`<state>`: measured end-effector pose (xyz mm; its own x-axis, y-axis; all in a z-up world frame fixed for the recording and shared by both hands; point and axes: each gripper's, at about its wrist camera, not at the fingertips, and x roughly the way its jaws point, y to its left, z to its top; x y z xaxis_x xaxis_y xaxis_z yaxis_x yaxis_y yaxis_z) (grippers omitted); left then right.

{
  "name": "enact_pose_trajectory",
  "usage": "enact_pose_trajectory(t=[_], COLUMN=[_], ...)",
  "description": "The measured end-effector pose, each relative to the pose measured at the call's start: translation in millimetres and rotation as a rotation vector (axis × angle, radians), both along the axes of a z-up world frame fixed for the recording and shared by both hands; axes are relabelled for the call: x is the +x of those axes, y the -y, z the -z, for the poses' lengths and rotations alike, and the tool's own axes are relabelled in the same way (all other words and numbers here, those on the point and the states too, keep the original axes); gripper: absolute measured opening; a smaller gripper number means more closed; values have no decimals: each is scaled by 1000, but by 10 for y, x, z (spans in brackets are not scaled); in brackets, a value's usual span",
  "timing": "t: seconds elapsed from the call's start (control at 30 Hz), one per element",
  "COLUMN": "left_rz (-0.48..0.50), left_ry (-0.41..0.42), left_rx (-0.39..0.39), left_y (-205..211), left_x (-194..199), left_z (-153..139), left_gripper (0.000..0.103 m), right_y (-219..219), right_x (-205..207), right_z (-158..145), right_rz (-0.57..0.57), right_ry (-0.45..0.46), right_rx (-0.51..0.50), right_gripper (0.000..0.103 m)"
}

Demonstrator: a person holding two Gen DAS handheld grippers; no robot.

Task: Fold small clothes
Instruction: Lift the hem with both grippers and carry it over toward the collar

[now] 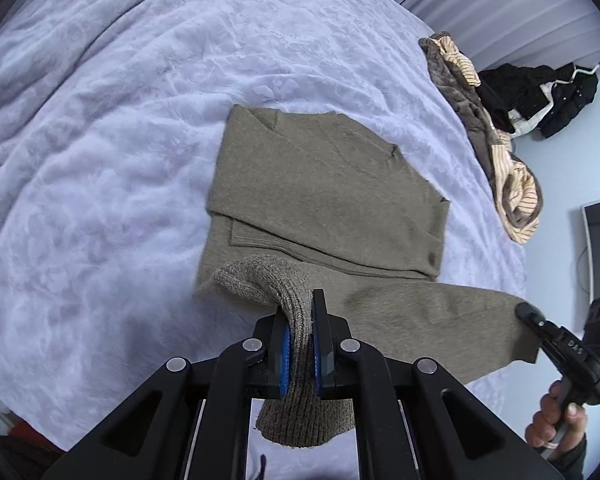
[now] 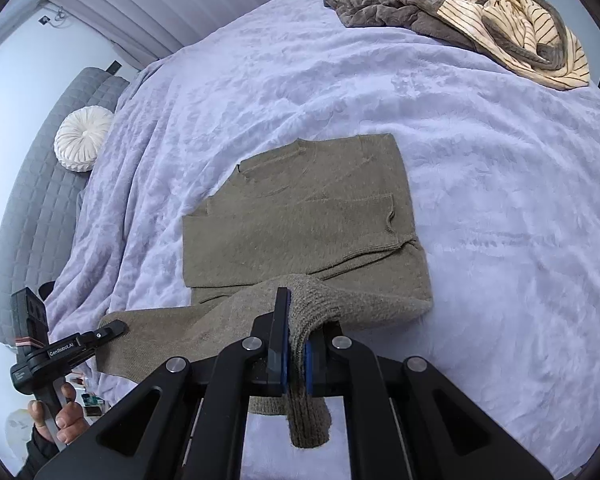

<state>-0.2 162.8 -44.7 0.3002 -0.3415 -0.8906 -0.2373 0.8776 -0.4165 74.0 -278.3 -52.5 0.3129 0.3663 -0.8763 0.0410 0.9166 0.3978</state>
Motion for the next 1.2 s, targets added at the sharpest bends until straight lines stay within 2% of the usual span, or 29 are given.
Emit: enact_pose_trajectory(t=[0.33, 0.9, 1.07, 1.2], left_rz=[26, 78, 72, 72], left_ry=[27, -28, -56, -85], left_rx=[40, 103, 78, 86], left_y=[-15, 30, 66, 126], left_x=[295, 890, 1094, 1256], left_z=[-71, 135, 224, 344], left_gripper=[9, 9, 9, 9], right_y=[-12, 14, 99, 160], right_x=[244, 743, 838, 925], right_z=[-14, 331, 462, 592], right_rz=[9, 67, 115, 135], right_ry=[2, -29, -53, -79], right_rx=[-22, -13, -6, -8], right_gripper=[6, 6, 6, 6])
